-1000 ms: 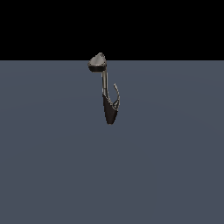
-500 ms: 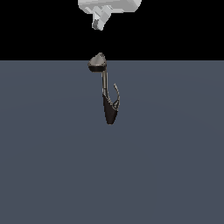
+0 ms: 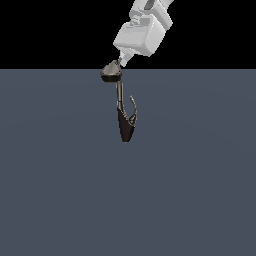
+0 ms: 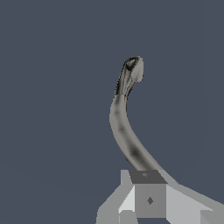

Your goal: Turn on the faucet by rotating a designated handle.

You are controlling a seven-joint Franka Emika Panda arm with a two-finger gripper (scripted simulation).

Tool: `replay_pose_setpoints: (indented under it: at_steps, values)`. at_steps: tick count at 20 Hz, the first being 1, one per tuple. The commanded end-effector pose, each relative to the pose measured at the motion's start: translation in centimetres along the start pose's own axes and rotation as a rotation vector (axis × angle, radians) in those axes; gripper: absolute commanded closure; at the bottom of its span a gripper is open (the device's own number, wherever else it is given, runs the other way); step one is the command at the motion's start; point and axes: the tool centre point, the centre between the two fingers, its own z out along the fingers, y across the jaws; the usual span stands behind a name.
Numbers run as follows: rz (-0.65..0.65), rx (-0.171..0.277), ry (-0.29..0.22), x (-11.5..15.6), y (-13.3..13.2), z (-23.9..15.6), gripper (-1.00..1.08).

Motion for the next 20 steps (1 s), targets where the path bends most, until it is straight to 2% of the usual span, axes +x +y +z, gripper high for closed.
replay_pose_setpoints:
  at_steps: [1,11,20]
  values:
    - [0.081,0.032,-0.035,2.2,-0.7,1.2,1.08]
    - [0.356,0.144,-0.155,9.6,-2.0,5.6,1.08]
    - [0.465,0.190,-0.203,12.4,-2.2,7.7,1.08]
